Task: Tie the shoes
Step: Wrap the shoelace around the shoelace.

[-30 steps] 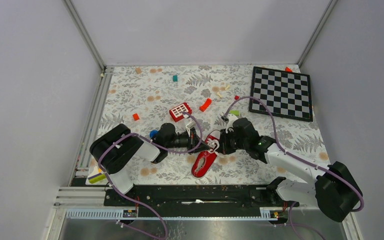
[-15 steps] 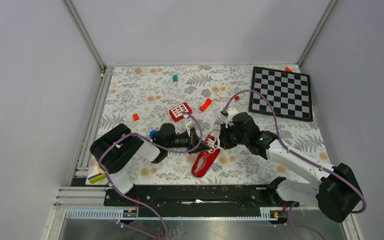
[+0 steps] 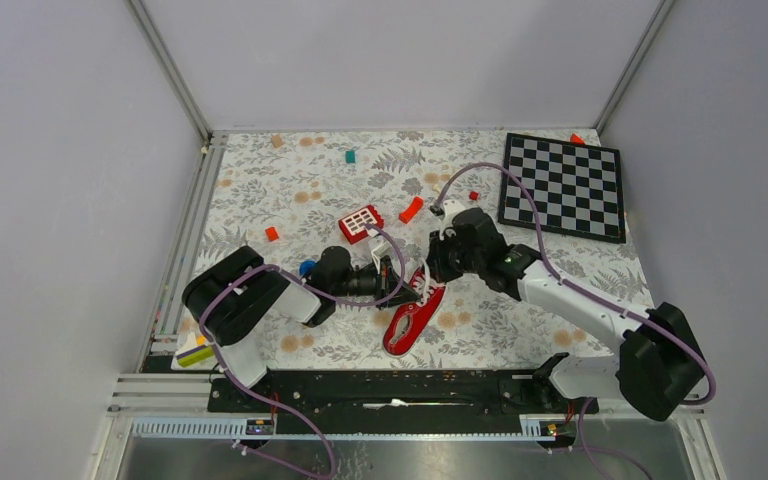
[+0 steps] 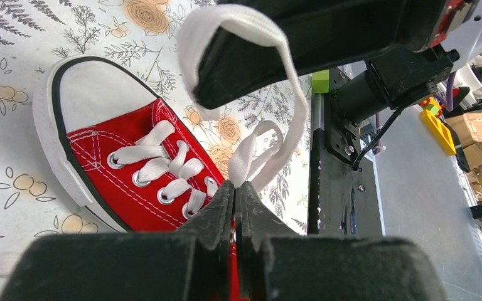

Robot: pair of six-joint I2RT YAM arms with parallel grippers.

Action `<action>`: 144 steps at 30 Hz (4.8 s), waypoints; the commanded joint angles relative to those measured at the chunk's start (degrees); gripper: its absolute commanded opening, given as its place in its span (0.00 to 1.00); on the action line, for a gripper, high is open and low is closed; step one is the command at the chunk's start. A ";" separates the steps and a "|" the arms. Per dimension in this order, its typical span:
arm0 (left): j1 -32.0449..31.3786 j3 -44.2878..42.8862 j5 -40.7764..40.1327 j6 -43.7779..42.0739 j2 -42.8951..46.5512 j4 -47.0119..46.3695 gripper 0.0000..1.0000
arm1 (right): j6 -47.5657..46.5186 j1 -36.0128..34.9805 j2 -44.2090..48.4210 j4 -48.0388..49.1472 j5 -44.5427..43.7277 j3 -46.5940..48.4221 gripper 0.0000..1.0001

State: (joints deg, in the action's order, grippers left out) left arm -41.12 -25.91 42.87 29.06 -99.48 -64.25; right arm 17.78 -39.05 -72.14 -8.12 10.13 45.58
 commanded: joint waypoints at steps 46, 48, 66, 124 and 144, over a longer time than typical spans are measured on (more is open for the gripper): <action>0.25 0.14 2.38 5.15 -2.72 -16.47 0.00 | -4.03 -0.68 -13.62 -10.41 -3.22 7.36 0.00; 0.25 0.18 2.31 5.27 -2.82 -16.67 0.00 | -4.79 -0.68 -11.59 -12.40 -3.42 6.92 0.00; 0.49 -0.10 2.40 6.10 -3.70 -17.58 0.00 | -8.29 -1.83 -11.49 -29.22 1.73 12.15 0.00; 1.40 0.75 0.87 6.22 -4.49 -18.11 0.00 | 2.53 -3.93 -9.09 -21.64 2.44 0.31 0.00; 1.66 1.21 -1.27 6.27 -5.27 -18.19 0.00 | 6.63 -4.01 -4.88 -16.72 3.20 -5.36 0.00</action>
State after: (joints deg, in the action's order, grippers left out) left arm -40.01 -24.71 43.09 35.53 -104.36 -75.99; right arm 23.55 -42.39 -78.65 -26.02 12.99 41.15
